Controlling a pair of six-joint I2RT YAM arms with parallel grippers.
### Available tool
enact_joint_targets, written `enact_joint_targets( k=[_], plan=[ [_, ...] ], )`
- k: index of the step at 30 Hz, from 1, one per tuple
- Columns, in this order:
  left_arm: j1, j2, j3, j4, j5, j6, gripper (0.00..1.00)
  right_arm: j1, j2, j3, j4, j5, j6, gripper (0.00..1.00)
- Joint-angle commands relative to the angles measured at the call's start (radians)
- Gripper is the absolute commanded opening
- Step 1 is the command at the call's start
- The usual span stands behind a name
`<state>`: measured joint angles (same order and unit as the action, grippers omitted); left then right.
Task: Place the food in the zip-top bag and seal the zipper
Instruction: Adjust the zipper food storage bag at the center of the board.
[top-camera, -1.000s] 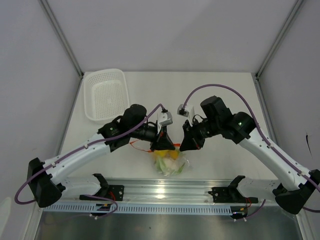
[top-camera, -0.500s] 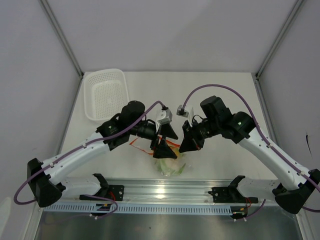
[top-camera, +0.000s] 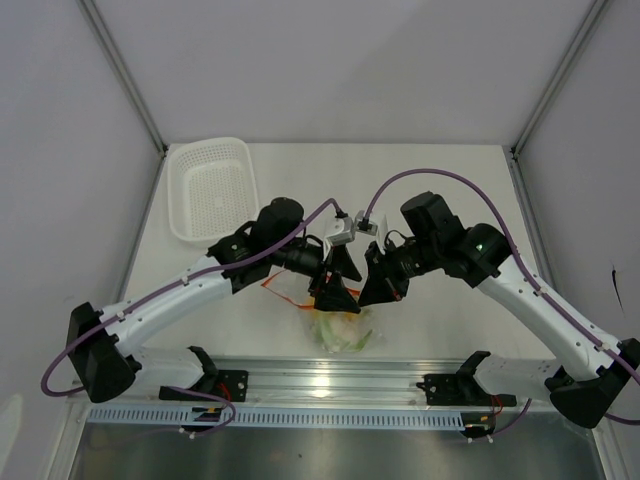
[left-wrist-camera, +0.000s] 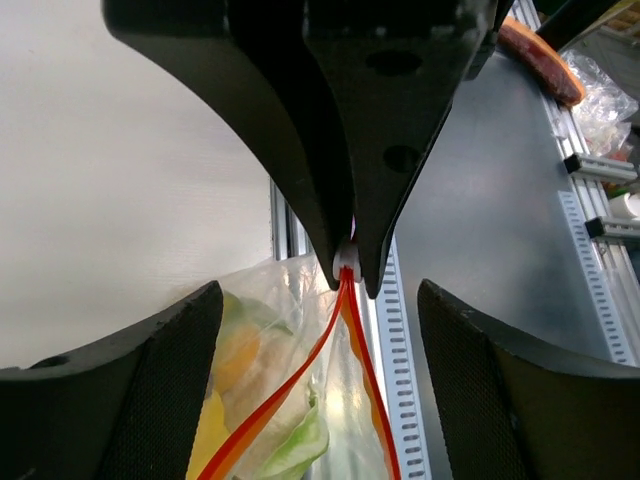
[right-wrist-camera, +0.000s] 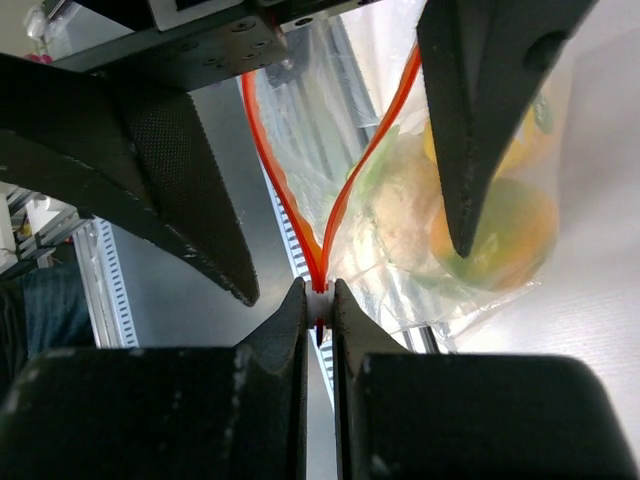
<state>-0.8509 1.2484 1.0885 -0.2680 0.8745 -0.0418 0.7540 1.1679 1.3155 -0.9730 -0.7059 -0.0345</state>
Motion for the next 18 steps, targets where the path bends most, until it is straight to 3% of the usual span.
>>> enact_joint_targets(
  k=[1,2,4,9,10,12,13,15,16,17,18],
  plan=[
    [-0.002,0.013,0.025,-0.039,0.031,0.036,0.78,0.005,-0.028,0.044,0.017,0.008,0.004,0.00],
    [-0.002,0.014,0.025,-0.051,0.026,0.039,0.67,0.005,-0.030,0.042,0.016,0.009,0.002,0.00],
    [-0.002,0.019,0.024,-0.080,0.026,0.039,0.55,0.005,-0.030,0.039,0.017,0.013,0.004,0.00],
    [-0.002,0.025,0.024,-0.105,0.001,0.036,0.36,0.005,-0.031,0.034,0.027,0.028,0.002,0.00],
    [-0.002,0.025,0.025,-0.106,-0.002,0.036,0.28,0.005,-0.030,0.036,0.019,0.040,0.002,0.00],
    [-0.002,0.023,0.030,-0.111,-0.009,0.031,0.21,0.005,-0.031,0.039,0.016,0.086,0.005,0.00],
    [-0.002,0.025,0.033,-0.118,-0.009,0.031,0.12,0.005,-0.033,0.039,0.013,0.100,0.007,0.00],
    [-0.002,0.029,0.037,-0.128,-0.023,0.030,0.04,0.005,-0.033,0.037,0.011,0.127,0.008,0.00],
    [-0.002,0.031,0.042,-0.132,-0.029,0.028,0.00,0.005,-0.033,0.036,0.014,0.134,0.011,0.01],
    [0.000,0.037,0.053,-0.140,-0.038,0.022,0.00,0.005,-0.033,0.036,0.017,0.144,0.015,0.11],
    [0.004,0.040,0.053,-0.145,-0.037,0.019,0.01,0.005,-0.034,0.033,0.020,0.158,0.019,0.15]
  ],
)
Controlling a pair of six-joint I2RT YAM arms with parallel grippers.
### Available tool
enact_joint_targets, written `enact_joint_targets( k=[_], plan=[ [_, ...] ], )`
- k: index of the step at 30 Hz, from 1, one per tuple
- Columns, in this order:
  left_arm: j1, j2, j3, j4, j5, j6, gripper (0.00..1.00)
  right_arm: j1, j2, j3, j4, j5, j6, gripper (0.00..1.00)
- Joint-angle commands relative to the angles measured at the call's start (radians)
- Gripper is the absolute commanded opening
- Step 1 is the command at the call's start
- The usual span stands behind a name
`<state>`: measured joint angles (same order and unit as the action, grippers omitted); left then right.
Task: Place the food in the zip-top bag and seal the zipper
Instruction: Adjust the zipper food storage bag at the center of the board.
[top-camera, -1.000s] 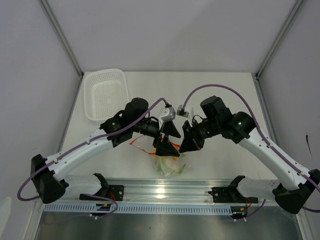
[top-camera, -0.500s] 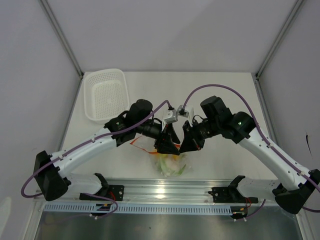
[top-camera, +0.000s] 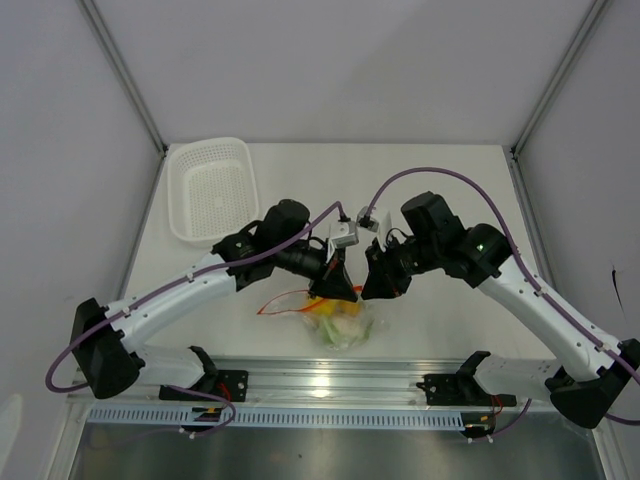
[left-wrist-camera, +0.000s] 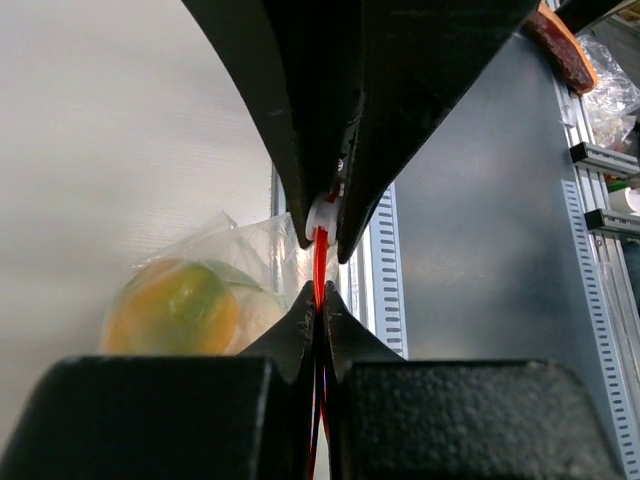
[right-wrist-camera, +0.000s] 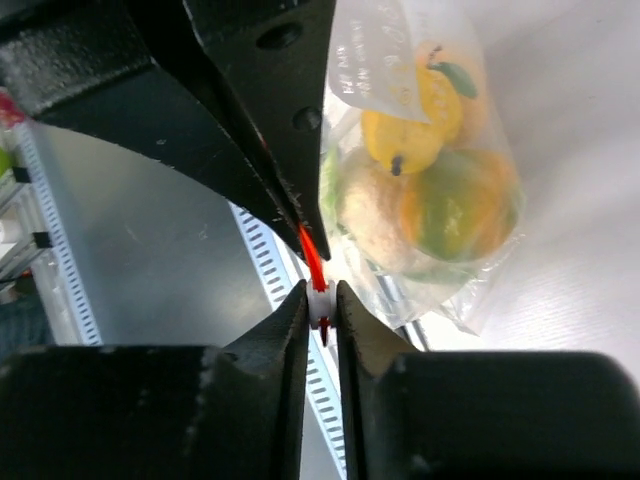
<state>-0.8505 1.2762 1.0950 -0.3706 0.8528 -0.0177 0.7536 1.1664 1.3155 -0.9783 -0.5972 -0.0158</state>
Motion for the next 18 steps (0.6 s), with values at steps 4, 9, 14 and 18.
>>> enact_joint_targets(
  k=[4,9,14,18],
  plan=[
    [0.030,0.014,0.045,-0.015,-0.003,-0.060,0.01,0.001,-0.068,-0.008,0.091,0.146,0.034,0.24],
    [0.102,0.037,0.036,0.035,0.107,-0.185,0.00,0.000,-0.140,-0.120,0.228,0.182,0.134,0.34],
    [0.111,0.043,0.008,0.100,0.133,-0.250,0.01,0.000,-0.223,-0.298,0.397,0.160,0.221,0.38],
    [0.111,0.048,-0.015,0.176,0.180,-0.294,0.01,0.001,-0.284,-0.410,0.596,0.114,0.284,0.36]
  ],
)
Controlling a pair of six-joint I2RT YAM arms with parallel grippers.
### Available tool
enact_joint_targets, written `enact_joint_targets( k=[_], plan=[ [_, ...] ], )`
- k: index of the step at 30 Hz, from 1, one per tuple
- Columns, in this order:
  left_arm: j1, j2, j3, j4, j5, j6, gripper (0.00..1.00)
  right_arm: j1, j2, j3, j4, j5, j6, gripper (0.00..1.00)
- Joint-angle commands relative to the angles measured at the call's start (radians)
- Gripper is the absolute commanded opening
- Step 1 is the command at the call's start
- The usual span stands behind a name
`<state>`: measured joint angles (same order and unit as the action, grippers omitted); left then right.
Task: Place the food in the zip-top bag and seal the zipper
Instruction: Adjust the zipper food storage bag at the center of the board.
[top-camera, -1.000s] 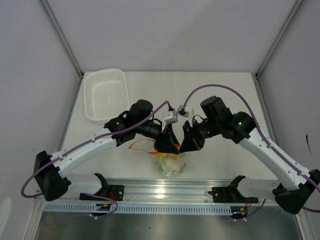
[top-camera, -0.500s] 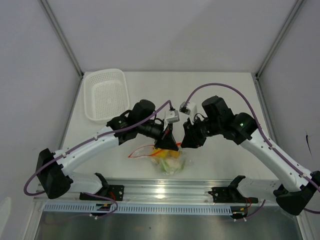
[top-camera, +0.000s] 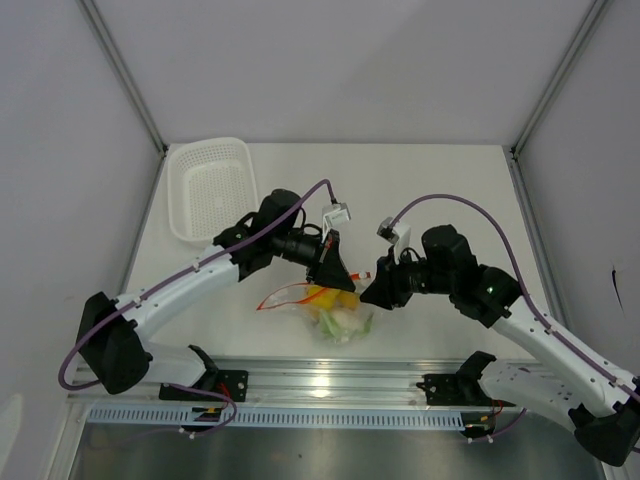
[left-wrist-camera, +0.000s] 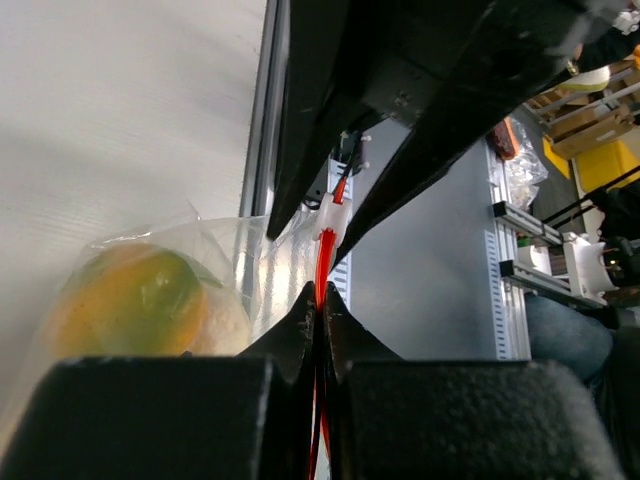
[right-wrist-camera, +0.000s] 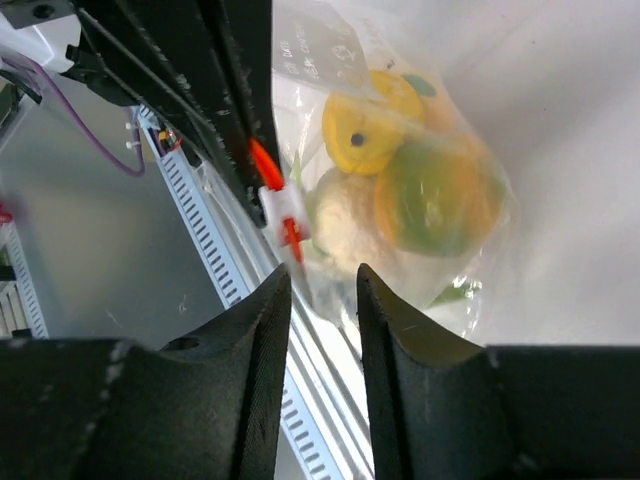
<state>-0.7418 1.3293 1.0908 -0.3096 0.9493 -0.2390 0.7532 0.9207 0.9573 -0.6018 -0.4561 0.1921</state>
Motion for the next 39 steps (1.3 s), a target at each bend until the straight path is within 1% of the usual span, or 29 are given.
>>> enact_joint_targets(
  k=[1,3,7,9,10,11,13,14,20,21,22,24,27,30,31,32,37,39],
  plan=[
    [0.002,-0.004,-0.014,0.125,0.089,-0.078,0.00,0.001,-0.042,-0.064,0.247,-0.033,0.082,0.34],
    [0.002,0.004,-0.019,0.142,0.106,-0.088,0.01,0.001,-0.043,-0.086,0.290,-0.029,0.078,0.33],
    [0.002,0.008,-0.025,0.159,0.126,-0.097,0.00,0.000,-0.042,-0.092,0.318,-0.024,0.044,0.31],
    [0.004,0.010,-0.026,0.168,0.137,-0.097,0.01,-0.002,-0.045,-0.094,0.336,-0.036,0.035,0.28],
    [0.004,0.013,-0.032,0.173,0.143,-0.100,0.01,-0.002,-0.042,-0.097,0.339,-0.039,0.035,0.25],
    [0.004,0.014,-0.031,0.179,0.146,-0.108,0.01,-0.003,-0.039,-0.097,0.341,-0.044,0.032,0.14],
    [0.007,0.015,-0.039,0.194,0.151,-0.117,0.01,-0.006,-0.034,-0.106,0.336,-0.046,0.035,0.02],
    [0.009,0.015,-0.040,0.199,0.149,-0.120,0.01,-0.005,-0.040,-0.112,0.338,-0.046,0.041,0.00],
    [0.021,0.013,-0.062,0.219,0.144,-0.131,0.01,-0.008,-0.118,-0.161,0.375,-0.001,0.082,0.00],
    [0.021,0.011,-0.063,0.218,0.137,-0.131,0.05,-0.011,-0.128,-0.163,0.376,0.005,0.087,0.00],
    [0.025,0.011,-0.066,0.219,0.132,-0.134,0.17,-0.012,-0.134,-0.163,0.375,0.005,0.089,0.00],
    [0.028,0.002,-0.066,0.222,0.118,-0.132,0.56,-0.015,-0.144,-0.163,0.364,-0.003,0.089,0.00],
    [0.027,-0.025,-0.063,0.259,0.118,-0.137,0.72,-0.017,-0.138,-0.164,0.355,-0.027,0.083,0.00],
    [0.028,-0.030,-0.037,0.297,0.118,-0.157,0.76,-0.018,-0.128,-0.164,0.353,-0.073,0.079,0.00],
    [0.027,-0.027,-0.031,0.303,0.115,-0.169,0.96,-0.018,-0.120,-0.163,0.355,-0.091,0.081,0.00],
    [0.028,-0.022,-0.022,0.303,0.103,-0.172,0.99,-0.018,-0.115,-0.163,0.352,-0.101,0.082,0.00],
    [0.024,-0.015,-0.029,0.405,0.088,-0.217,1.00,-0.018,-0.099,-0.154,0.346,-0.130,0.098,0.00],
    [0.016,-0.033,-0.037,0.422,0.057,-0.204,1.00,-0.020,-0.092,-0.149,0.339,-0.133,0.107,0.00]
  ],
)
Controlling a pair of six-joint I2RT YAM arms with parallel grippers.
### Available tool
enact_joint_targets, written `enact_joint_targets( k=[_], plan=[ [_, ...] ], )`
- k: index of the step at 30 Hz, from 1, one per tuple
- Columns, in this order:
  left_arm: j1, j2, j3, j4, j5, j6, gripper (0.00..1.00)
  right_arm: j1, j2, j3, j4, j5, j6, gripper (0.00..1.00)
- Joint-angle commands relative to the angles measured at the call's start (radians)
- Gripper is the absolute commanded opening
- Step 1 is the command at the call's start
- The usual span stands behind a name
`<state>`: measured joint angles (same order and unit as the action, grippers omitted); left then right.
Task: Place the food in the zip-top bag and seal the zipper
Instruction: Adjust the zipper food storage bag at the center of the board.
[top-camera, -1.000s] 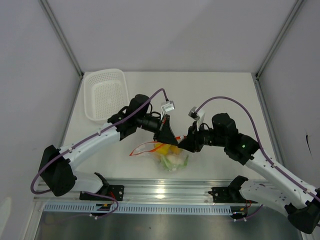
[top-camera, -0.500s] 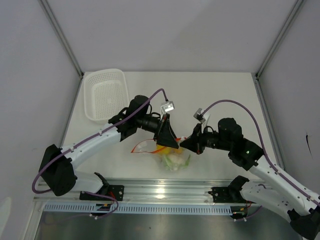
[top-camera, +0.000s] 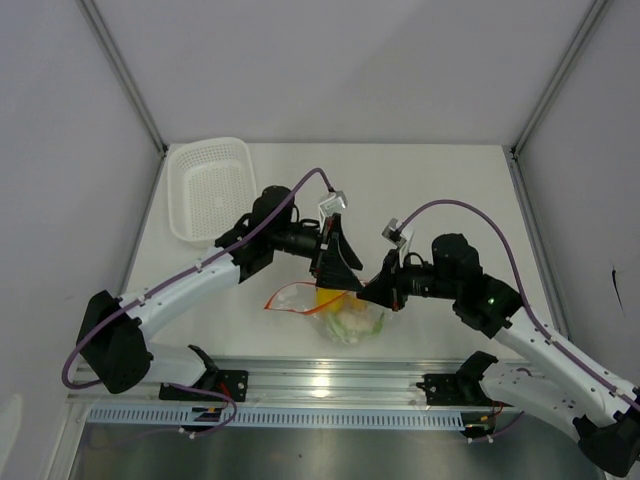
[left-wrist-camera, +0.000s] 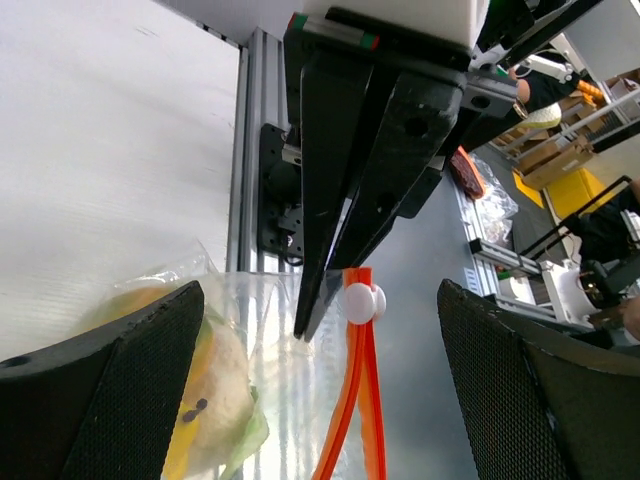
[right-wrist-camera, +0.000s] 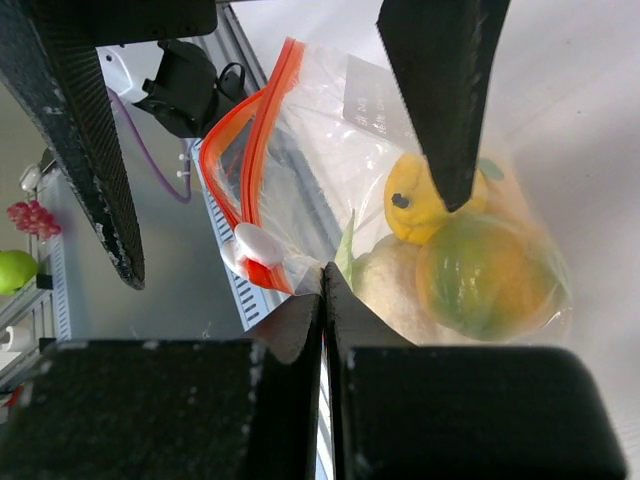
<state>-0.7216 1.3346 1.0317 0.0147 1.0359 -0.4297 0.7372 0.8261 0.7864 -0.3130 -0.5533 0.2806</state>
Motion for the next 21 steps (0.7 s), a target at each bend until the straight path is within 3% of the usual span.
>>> enact_joint_targets(
  k=[1,7,12,16,21],
  plan=[
    [-0.016,-0.043,0.025,0.088,-0.045,-0.001,0.99,-0.004,0.004,0.024,0.052,-0.039,0.023,0.00],
    [-0.067,-0.118,-0.005,0.033,-0.210,0.121,0.98,-0.012,0.018,0.040,0.038,-0.023,0.040,0.00],
    [-0.079,-0.195,-0.068,0.056,-0.325,0.175,0.79,-0.021,0.041,0.057,0.028,-0.014,0.060,0.00],
    [-0.105,-0.239,-0.102,0.068,-0.372,0.223,0.57,-0.029,0.074,0.088,0.000,-0.019,0.094,0.00],
    [-0.145,-0.250,-0.119,0.034,-0.434,0.295,0.58,-0.029,0.094,0.135,-0.012,-0.040,0.123,0.00]
  ],
)
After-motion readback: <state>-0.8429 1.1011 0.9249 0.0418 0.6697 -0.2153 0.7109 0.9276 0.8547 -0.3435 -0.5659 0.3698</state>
